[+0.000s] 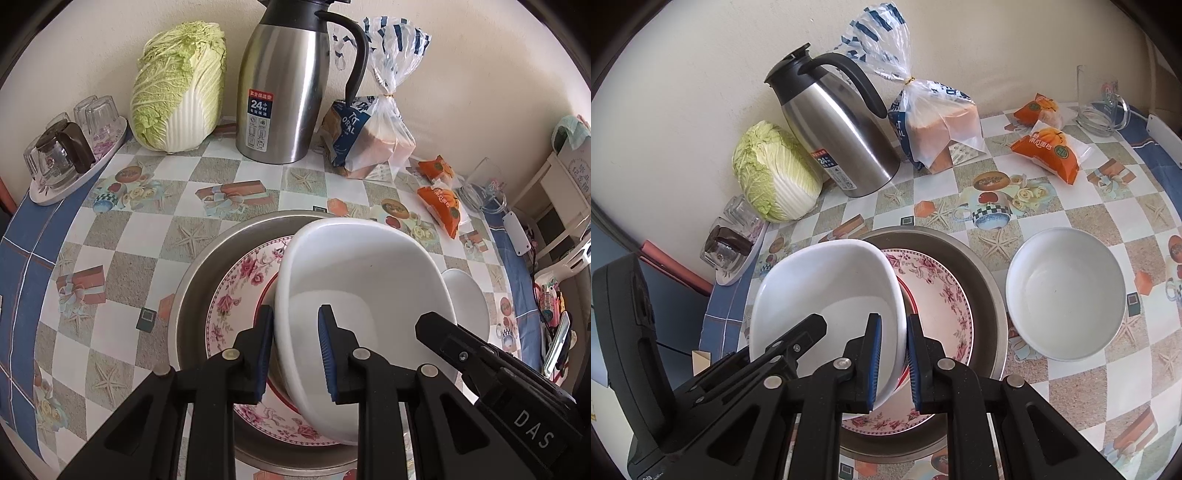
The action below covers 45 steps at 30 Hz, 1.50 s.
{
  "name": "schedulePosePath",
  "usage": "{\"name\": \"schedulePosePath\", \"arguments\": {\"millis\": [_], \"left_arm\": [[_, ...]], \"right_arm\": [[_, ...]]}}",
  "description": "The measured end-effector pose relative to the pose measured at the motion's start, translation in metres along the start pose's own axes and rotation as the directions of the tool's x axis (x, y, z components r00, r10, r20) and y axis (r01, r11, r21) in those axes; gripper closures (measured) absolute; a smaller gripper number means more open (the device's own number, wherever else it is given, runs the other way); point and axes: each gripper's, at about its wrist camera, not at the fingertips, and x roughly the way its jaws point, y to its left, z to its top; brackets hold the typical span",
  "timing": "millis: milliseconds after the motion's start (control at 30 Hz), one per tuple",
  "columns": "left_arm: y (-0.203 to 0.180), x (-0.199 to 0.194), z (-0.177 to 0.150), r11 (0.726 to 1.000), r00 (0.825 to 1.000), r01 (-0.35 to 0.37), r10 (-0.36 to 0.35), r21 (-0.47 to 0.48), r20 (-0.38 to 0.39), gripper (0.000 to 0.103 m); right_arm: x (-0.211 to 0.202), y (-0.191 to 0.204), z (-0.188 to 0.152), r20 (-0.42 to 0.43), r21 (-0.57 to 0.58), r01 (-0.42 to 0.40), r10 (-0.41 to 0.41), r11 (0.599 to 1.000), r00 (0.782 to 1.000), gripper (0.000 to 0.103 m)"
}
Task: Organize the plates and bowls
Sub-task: 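Lower the white square bowl with both grippers into the red-rimmed bowl, then open both grippers to release the white square bowl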
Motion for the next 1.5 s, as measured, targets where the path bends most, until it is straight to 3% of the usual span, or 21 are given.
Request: {"name": "schedulePosePath", "arguments": {"millis": [1233, 1500], "left_arm": [[-0.004, -0.018, 0.004, 0.999, 0.999, -0.013, 0.012, 0.029, 0.038, 0.07], [-0.003, -0.034, 0.007, 0.999, 0.996, -0.046, 0.044, 0.029, 0.076, 0.045]], "right_arm": [[0.0, -0.006, 0.001, -0.007, 0.013, -0.025, 0.025, 1.0, 1.0, 0.088], [-0.014, 0.003, 0.005, 0.012, -0.035, 0.032, -0.031, 0.999, 0.999, 0.085]]}}
